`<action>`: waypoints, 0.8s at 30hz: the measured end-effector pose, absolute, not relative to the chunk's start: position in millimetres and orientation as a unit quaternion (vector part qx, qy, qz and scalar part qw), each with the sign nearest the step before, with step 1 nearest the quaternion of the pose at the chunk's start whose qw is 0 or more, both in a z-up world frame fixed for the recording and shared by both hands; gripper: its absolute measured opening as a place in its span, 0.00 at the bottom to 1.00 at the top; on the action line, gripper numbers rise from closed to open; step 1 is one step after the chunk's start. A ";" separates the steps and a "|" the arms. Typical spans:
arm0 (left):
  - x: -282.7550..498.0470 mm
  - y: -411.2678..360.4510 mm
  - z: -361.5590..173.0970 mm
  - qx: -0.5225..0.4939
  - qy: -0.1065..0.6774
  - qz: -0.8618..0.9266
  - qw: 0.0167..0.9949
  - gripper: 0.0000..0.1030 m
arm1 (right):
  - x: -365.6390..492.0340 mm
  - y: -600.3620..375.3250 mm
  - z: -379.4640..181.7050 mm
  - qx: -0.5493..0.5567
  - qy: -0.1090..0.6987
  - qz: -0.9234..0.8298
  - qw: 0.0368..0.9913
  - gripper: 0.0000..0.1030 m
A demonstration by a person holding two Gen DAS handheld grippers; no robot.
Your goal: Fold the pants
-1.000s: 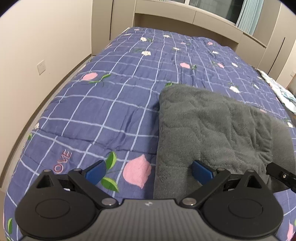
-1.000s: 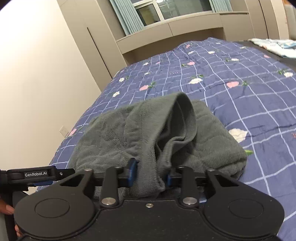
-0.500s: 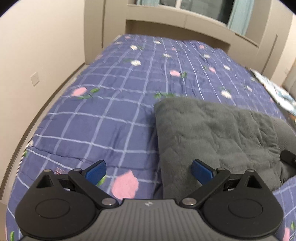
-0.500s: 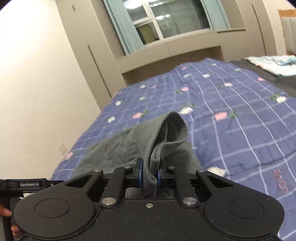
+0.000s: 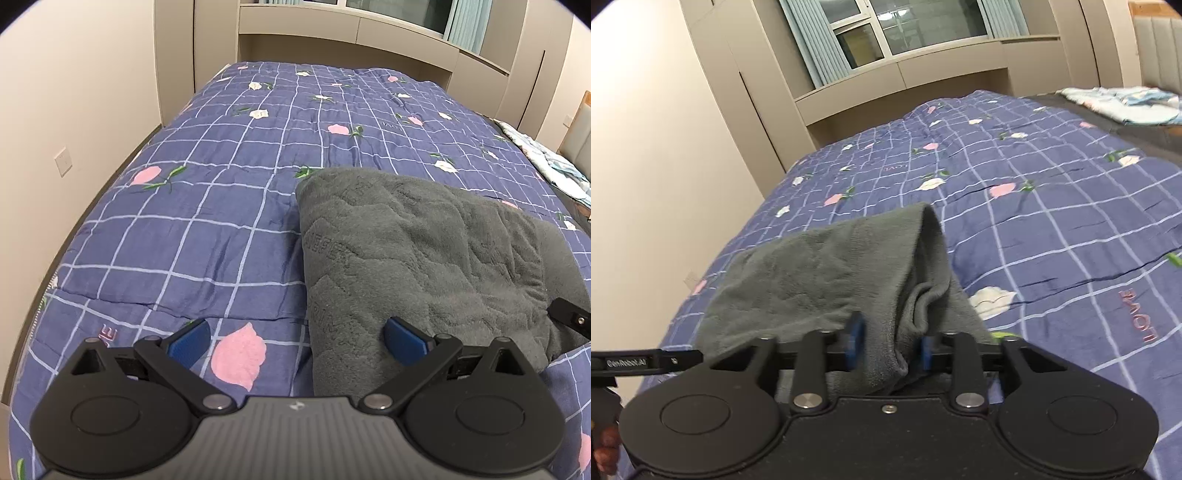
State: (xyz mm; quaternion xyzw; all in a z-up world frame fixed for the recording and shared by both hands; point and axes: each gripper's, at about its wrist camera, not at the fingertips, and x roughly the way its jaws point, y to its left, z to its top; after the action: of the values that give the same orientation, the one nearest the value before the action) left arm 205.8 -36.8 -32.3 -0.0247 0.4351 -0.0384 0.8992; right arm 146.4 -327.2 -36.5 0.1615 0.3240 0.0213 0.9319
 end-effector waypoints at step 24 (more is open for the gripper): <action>292.9 -85.0 -27.3 0.010 0.385 -0.052 0.922 0.99 | 236.1 -287.1 -33.5 -0.029 0.312 -0.067 0.947 0.99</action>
State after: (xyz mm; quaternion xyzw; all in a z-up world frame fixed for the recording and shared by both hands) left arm 292.9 -85.0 -27.3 0.0104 0.3846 -0.0519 0.9216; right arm 236.1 -287.1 -33.5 -0.0288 0.3122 -0.0674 0.9472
